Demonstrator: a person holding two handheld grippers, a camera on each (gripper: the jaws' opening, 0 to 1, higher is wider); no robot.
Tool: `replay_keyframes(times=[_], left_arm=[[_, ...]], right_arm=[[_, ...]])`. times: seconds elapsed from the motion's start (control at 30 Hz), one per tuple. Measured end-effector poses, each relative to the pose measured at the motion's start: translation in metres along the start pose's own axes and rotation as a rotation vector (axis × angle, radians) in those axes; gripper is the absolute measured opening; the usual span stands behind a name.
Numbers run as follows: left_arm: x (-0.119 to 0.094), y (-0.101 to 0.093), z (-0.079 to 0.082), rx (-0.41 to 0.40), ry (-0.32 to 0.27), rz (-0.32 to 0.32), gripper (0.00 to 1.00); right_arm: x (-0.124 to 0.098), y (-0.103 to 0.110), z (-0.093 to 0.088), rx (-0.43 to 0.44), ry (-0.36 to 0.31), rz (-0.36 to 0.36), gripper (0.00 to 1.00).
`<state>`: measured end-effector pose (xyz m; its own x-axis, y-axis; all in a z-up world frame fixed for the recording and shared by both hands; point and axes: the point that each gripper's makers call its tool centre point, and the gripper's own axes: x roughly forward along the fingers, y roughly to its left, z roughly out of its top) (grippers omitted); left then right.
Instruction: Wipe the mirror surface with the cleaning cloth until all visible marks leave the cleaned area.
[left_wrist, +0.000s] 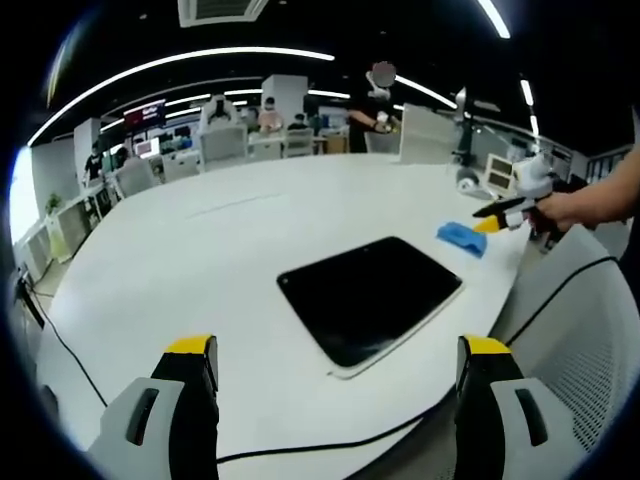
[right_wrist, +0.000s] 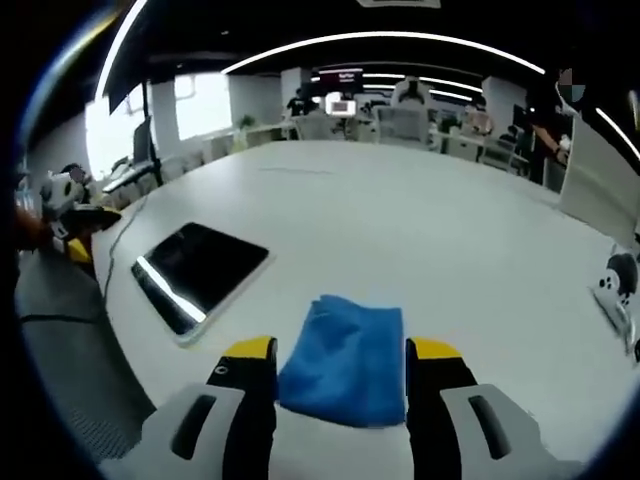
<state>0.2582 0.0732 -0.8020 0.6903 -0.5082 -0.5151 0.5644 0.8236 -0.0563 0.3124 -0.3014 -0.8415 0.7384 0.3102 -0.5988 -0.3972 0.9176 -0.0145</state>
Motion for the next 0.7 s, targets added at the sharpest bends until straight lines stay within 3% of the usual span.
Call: replay_keyframes(times=[0.13, 0.2, 0.33, 0.47, 0.53, 0.6, 0.7], left_arm=[[0.0, 0.001, -0.001, -0.004, 0.002, 0.004, 1.0], [0.0, 0.001, -0.001, -0.004, 0.003, 0.006, 1.0], [0.0, 0.002, -0.001, -0.007, 0.004, 0.008, 1.0], [0.0, 0.002, -0.002, -0.008, 0.006, 0.009, 1.0], [-0.001, 0.002, -0.002, -0.009, 0.003, 0.01, 1.0], [-0.001, 0.002, -0.001, -0.012, 0.002, 0.008, 1.0], [-0.001, 0.001, -0.001, -0.009, 0.001, 0.004, 1.0]], right_arm=[[0.015, -0.003, -0.014, 0.016, 0.051, -0.017, 0.33], [0.017, -0.011, -0.023, 0.048, 0.101, -0.07, 0.23], [0.026, -0.008, -0.024, 0.042, 0.1, -0.083, 0.19], [0.029, 0.0, -0.019, 0.055, 0.112, -0.071, 0.01], [0.03, 0.001, -0.019, 0.031, 0.125, -0.08, 0.01], [0.03, -0.001, -0.02, 0.099, 0.125, -0.076, 0.0], [0.03, -0.002, -0.019, 0.101, 0.131, -0.07, 0.0]])
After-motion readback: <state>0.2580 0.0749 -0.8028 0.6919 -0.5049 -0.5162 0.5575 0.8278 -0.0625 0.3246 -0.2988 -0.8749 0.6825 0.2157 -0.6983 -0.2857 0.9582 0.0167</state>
